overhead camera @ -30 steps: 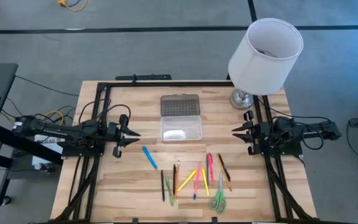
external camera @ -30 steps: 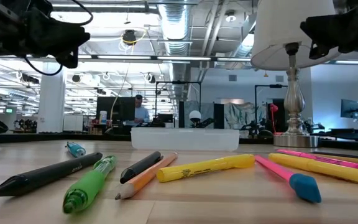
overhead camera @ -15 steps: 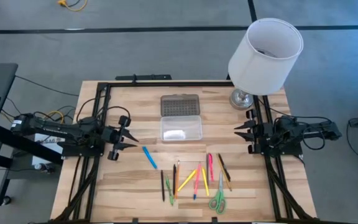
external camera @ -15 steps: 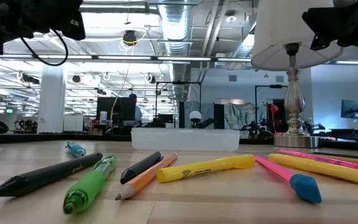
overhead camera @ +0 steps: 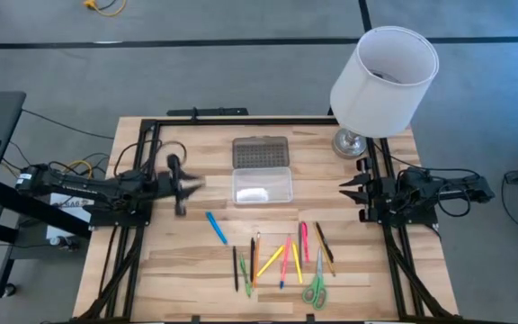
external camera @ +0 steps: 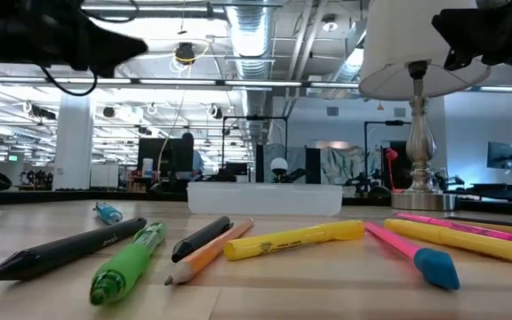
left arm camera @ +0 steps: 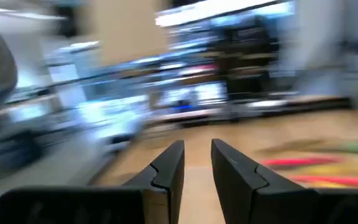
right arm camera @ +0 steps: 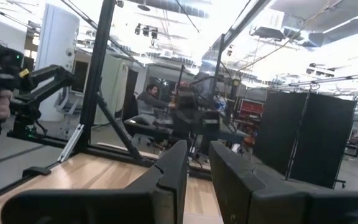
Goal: Pick & place school supplies into a supply box
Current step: Put the blue pen into the gray supply box
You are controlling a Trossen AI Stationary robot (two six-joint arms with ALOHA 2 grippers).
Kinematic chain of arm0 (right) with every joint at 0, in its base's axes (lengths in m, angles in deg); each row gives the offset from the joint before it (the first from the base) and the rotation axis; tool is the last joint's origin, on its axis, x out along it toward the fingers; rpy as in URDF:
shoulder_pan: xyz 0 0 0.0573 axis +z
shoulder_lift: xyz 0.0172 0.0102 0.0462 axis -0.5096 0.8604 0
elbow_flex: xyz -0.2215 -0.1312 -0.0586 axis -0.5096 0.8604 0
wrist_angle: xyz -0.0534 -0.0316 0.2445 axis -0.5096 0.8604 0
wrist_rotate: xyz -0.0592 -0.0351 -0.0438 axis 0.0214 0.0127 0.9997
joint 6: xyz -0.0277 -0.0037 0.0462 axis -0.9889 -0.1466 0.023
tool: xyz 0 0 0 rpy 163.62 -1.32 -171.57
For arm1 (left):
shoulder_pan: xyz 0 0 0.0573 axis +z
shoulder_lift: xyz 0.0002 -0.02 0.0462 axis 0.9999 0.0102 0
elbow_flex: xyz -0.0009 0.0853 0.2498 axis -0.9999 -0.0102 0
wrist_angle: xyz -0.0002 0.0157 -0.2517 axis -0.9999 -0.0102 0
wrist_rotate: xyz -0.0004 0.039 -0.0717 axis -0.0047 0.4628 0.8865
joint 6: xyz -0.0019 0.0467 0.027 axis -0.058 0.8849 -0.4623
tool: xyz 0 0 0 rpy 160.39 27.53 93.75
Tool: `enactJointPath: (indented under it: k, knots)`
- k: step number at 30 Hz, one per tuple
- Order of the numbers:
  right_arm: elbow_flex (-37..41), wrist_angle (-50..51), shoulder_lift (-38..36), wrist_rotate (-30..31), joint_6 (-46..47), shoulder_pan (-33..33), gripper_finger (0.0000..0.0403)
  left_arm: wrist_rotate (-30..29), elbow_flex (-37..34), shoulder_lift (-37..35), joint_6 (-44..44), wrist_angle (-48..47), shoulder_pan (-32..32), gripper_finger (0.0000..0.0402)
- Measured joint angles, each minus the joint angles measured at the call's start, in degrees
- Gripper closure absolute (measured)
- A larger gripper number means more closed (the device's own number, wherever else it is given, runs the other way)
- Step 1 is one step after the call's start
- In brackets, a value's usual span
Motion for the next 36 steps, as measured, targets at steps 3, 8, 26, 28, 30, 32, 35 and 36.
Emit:
enactJointPath:
  k: [3, 8, 26, 28, 30, 32, 35, 36]
  knots:
    - [0.0, 0.0, 0.0, 0.0, -0.5, 0.0, 0.0337, -11.5, 0.0, 0.0, -3.6, -0.4, 0.0, 0.0325]
    - [0.0, 0.0, 0.0, 0.0, -3.0, 0.0, 0.0337, 2.8, 0.1, 0.0, 1.8, -9.9, 0.0, 0.0325]
    - [0.0, -2.7, 0.0, 0.0, -10.9, 0.0, 0.0337, 9.2, 12.5, 21.9, 20.4, -13.1, -7.8, 0.0325]
    - [0.0, -4.2, 0.0, 0.0, -11.9, 0.0, 0.0337, 4.2, 15.4, 23.7, 22.9, -12.9, -8.3, 0.0325]
    - [0.0, -5.8, 0.0, -0.1, -12.1, 0.0, 0.0337, -0.6, 18.3, 25.3, 23.7, -13.0, -8.6, 0.0325]
    - [-0.1, -7.9, 0.0, 0.0, -12.5, 0.0, 0.0337, -4.0, 21.1, 26.1, 23.8, -13.1, -8.9, 0.0325]
    - [-1.2, -8.9, 0.0, -0.1, -13.6, 0.0, 0.0337, -5.3, 24.5, 26.2, 25.1, -12.9, -9.2, 0.0325]
    - [-2.0, -8.9, 0.1, -0.1, -13.6, 0.0, 0.0337, -5.3, 25.4, 26.2, 26.0, -13.0, -9.4, 0.0325]
